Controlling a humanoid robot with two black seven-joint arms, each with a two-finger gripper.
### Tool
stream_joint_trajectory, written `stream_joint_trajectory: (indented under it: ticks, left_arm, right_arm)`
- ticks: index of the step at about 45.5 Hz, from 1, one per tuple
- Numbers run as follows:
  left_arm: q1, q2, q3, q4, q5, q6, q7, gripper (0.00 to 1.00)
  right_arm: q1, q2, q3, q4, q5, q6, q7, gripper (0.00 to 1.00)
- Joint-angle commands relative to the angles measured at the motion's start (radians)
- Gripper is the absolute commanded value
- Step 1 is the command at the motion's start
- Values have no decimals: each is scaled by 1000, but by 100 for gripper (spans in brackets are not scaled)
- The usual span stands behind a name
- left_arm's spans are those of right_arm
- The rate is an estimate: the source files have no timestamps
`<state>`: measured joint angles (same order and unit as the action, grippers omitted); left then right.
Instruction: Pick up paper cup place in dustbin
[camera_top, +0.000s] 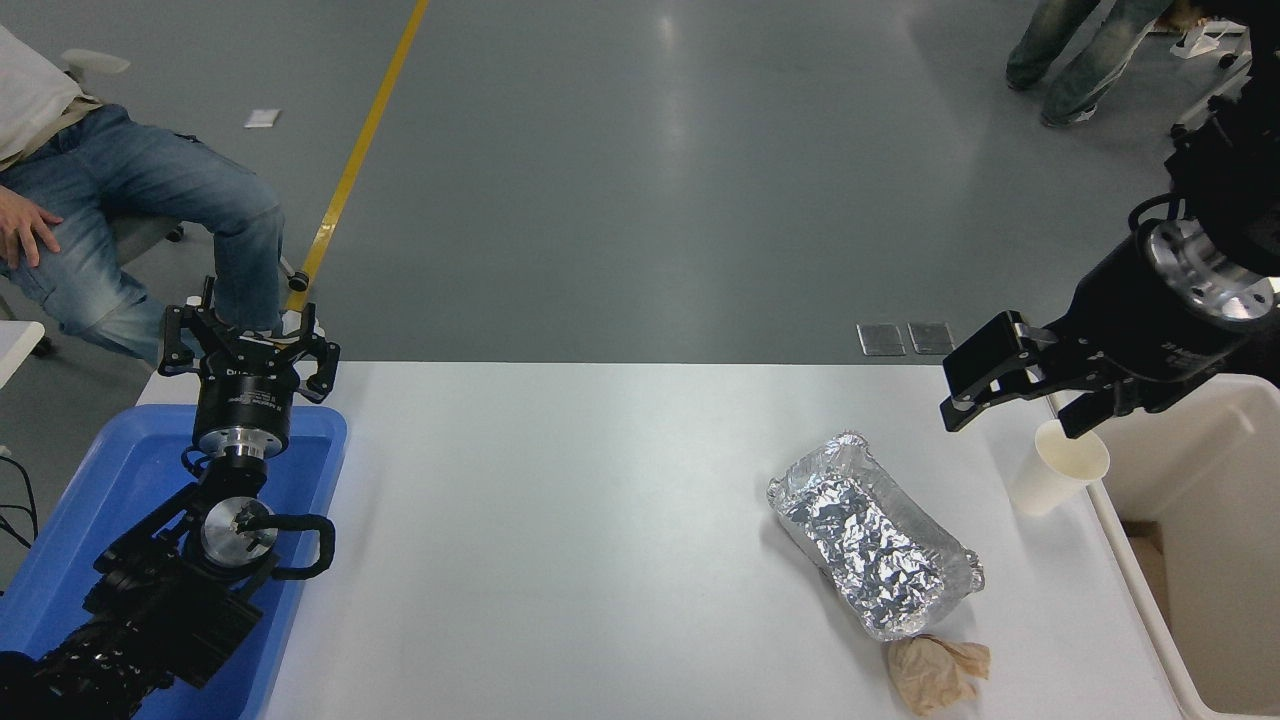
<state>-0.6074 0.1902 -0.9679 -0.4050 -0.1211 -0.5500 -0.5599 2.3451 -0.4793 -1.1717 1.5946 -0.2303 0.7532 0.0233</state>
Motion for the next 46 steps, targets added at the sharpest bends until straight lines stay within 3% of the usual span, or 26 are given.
stream_joint_trajectory:
  ticks: [1,15,22,33,46]
  left_arm:
    - [0,0,0,0,0,-1,0,99]
    - [0,0,0,0,0,1,-2,99]
    - [0,0,0,0,0,-1,-2,99]
    - [0,0,0,0,0,-1,0,99]
    - [0,0,0,0,0,-1,-2,99]
  right_arm:
    - [-92,34,52,-18,-1,-72,0,100]
    - [-242,47,72,-94,-145,-215,0,100]
    - [-378,33,66,-235,-300,-261,-2,100]
    - [-641,-10,64,-522,-440,-340,0,100]
    - [-875,-59,107,-785,-455,-445,1,100]
